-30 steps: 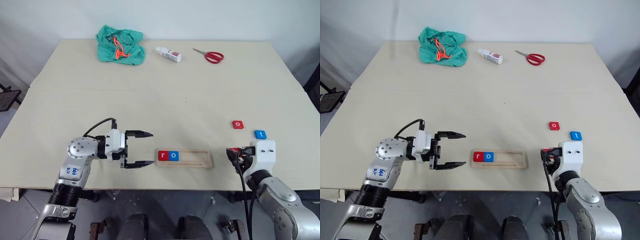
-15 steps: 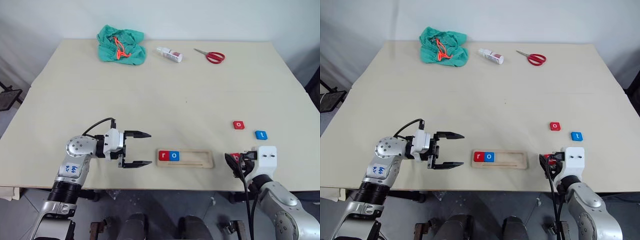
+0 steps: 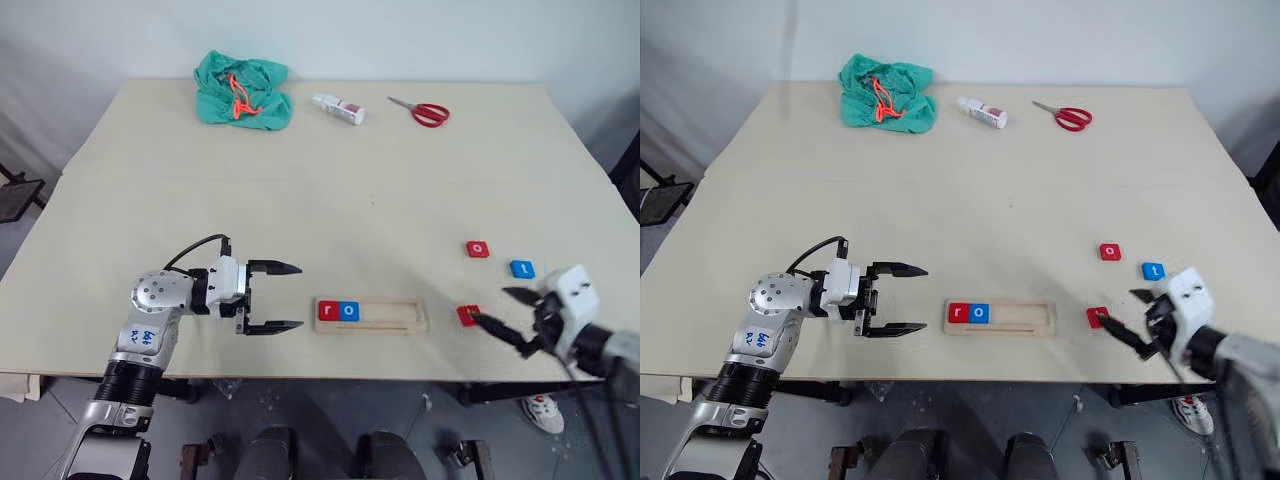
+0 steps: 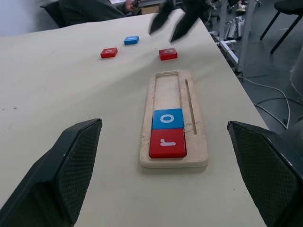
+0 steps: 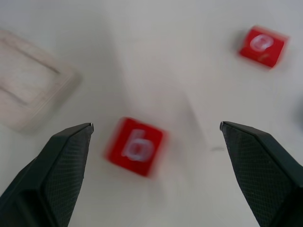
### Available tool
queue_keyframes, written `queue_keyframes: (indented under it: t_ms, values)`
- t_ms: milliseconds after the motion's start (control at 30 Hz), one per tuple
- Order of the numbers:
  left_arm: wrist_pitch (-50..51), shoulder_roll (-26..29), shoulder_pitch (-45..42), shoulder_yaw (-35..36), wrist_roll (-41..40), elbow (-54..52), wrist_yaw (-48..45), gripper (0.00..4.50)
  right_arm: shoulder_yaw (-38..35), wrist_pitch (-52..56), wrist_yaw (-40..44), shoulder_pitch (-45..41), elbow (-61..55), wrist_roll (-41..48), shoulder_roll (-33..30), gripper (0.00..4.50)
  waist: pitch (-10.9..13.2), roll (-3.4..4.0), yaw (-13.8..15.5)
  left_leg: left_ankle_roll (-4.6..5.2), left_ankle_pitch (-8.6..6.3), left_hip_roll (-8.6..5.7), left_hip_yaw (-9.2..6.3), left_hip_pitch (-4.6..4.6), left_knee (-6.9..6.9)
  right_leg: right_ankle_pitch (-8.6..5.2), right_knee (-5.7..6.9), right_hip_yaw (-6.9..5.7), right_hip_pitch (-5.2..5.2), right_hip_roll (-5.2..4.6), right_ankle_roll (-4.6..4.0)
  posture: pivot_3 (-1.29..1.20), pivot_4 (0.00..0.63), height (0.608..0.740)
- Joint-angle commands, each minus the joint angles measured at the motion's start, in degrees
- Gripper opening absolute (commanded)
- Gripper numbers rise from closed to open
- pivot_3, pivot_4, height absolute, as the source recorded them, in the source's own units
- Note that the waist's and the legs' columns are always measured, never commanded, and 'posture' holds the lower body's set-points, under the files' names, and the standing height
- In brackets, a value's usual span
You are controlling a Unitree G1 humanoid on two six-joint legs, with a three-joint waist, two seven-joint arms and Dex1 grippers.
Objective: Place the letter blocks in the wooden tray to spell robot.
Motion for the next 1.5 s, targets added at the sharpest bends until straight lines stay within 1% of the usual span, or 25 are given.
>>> queue_keyframes:
  t_ms: [33,133,233,300,400,533,667,1033,1367,1500]
  values:
    - [-0.8,0.8,0.6,1.0,-0.7,-0.7,-0.3,4.50,3.0,-6.0,10.0,-3.8,5.0,-0.6,-4.1,4.48,0.0,-0.01,0.0,0.00,0.00,0.01,0.00,-0.01,-0.03,0.00,-0.02,-0.01,-0.01,0.00,0.00,0.00,0.150,0.740]
    - [-0.9,1.3,1.1,1.3,-0.9,-1.0,-0.5,4.50,6.5,-9.1,14.6,-8.0,9.1,-2.0,-6.2,4.48,0.0,-0.01,0.1,0.00,0.00,0.01,-0.04,-0.05,-0.03,0.01,-0.02,-0.08,-0.02,-0.01,0.01,0.00,0.150,0.740]
    - [-0.6,1.4,1.8,1.2,-0.6,-1.9,0.2,4.50,12.0,-14.4,22.3,-15.1,16.7,-4.6,-8.1,4.48,0.0,-0.02,0.1,0.00,0.00,-0.05,-0.03,-0.09,0.00,0.04,-0.05,-0.09,-0.02,-0.06,0.08,0.00,0.150,0.740]
    - [-0.4,1.6,2.0,1.3,-0.6,-2.4,0.5,4.50,14.7,-17.9,26.2,-18.0,20.1,-6.1,-8.2,4.48,0.0,-0.02,0.1,0.01,-0.01,-0.05,-0.03,-0.10,0.07,0.06,-0.07,-0.09,-0.01,-0.06,0.10,0.00,0.150,0.740]
    - [-0.1,2.1,2.7,1.6,-0.7,-3.2,1.1,4.50,17.3,-21.6,29.2,-21.1,24.2,-7.8,-7.6,4.48,0.0,-0.02,0.3,0.00,-0.01,-0.04,-0.12,-0.14,0.11,0.06,-0.06,-0.15,0.01,-0.06,0.10,0.00,0.150,0.740]
    - [0.2,2.7,3.6,1.9,-1.0,-4.4,1.8,4.50,18.9,-24.5,32.0,-22.8,27.0,-8.7,-7.6,4.48,0.0,-0.02,0.4,0.01,-0.01,-0.05,-0.12,-0.19,0.14,0.06,-0.07,-0.17,-0.01,-0.08,0.10,0.00,0.150,0.740]
    - [0.7,3.0,4.2,2.0,-0.9,-5.4,2.7,4.50,20.1,-26.8,33.7,-24.9,30.5,-9.8,-7.4,4.48,0.0,-0.02,0.2,0.01,-0.01,-0.04,-0.11,-0.19,0.18,0.06,-0.07,-0.17,-0.01,-0.07,0.10,0.00,0.150,0.740]
    - [1.7,4.7,4.3,2.7,-1.4,-5.9,2.9,4.50,21.6,-32.3,35.3,-27.0,38.4,-11.4,-3.7,4.48,0.0,-0.02,0.2,0.01,-0.01,-0.03,-0.11,-0.19,0.20,0.06,-0.05,-0.17,-0.01,-0.06,0.10,0.00,0.150,0.740]
    - [3.0,6.5,4.4,3.6,-1.8,-6.8,2.4,4.50,23.5,-42.7,37.9,-28.5,48.1,-15.4,-3.0,4.48,0.0,-0.02,0.0,0.00,-0.01,-0.02,-0.11,-0.18,0.20,0.06,-0.05,-0.18,-0.01,-0.05,0.10,0.00,0.150,0.740]
    - [3.2,6.8,4.6,3.7,-2.0,-7.0,2.4,4.50,24.3,-45.3,37.3,-30.4,51.5,-16.7,-1.9,4.48,0.0,-0.02,0.0,0.01,-0.01,-0.02,-0.11,-0.17,0.23,0.06,-0.05,-0.17,0.01,-0.05,0.10,0.00,0.150,0.740]
